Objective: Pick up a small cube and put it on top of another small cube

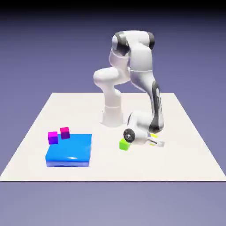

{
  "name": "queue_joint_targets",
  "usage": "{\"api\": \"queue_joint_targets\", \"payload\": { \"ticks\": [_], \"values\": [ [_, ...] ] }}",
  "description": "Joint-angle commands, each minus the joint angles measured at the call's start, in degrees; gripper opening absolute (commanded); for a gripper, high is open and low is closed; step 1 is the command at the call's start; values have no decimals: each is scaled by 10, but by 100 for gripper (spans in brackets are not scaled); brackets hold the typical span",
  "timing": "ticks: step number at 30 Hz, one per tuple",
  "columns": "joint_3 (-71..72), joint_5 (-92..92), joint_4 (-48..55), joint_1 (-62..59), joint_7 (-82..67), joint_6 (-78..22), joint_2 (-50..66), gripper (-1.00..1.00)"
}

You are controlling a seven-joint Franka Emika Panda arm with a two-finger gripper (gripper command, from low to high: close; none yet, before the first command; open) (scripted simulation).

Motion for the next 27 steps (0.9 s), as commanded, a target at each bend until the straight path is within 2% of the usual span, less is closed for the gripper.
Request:
{"api": "queue_joint_targets", "payload": {
  "ticks": [1, 4, 27],
  "values": [
    [-14, -25, 2, -7, 15, -18, -20, -100],
    [-61, -79, 17, -35, 49, -72, -59, -100],
    [-537, -21, 361, -439, 63, -491, 150, -100]
  ]
}}
